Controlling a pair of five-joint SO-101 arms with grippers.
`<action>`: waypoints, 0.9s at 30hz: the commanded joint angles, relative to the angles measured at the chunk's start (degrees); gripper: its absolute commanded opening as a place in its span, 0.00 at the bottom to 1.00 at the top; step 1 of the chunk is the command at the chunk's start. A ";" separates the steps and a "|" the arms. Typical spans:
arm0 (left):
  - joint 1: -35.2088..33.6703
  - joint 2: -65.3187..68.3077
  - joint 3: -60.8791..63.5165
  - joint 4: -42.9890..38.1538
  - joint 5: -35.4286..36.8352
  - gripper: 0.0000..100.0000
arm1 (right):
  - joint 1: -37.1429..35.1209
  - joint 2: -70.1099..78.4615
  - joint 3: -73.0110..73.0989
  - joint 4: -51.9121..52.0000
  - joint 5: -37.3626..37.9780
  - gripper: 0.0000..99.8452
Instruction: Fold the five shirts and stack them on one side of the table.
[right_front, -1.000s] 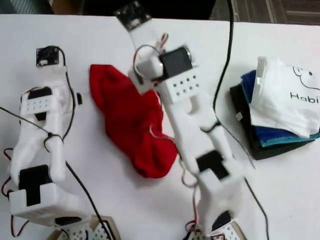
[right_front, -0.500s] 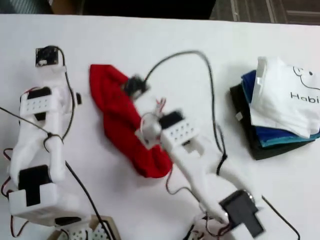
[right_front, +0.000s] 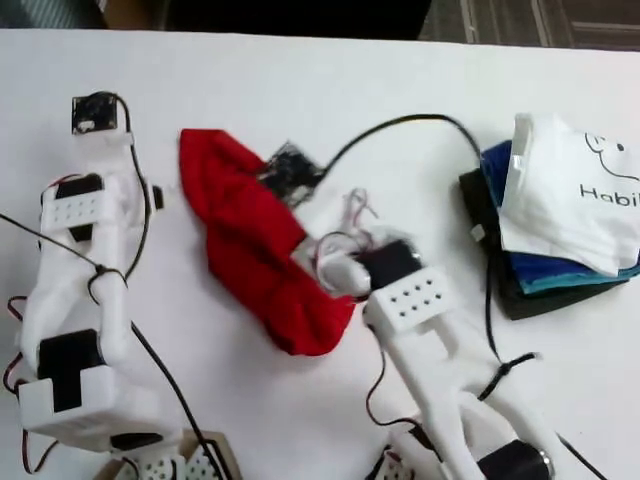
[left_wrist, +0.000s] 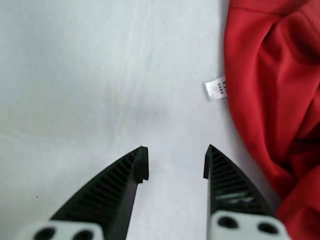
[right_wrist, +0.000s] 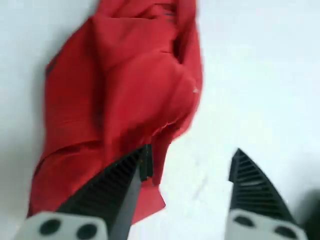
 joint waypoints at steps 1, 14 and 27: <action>0.35 -2.99 -0.40 -1.05 0.26 0.20 | 1.98 -2.86 1.41 -2.33 0.09 0.26; 0.35 -2.99 -0.40 -1.05 0.18 0.20 | 7.96 -2.77 8.62 -3.47 -17.85 0.26; 0.35 -2.99 -0.22 -1.05 0.18 0.20 | 3.21 -2.77 19.60 -17.98 -37.36 0.39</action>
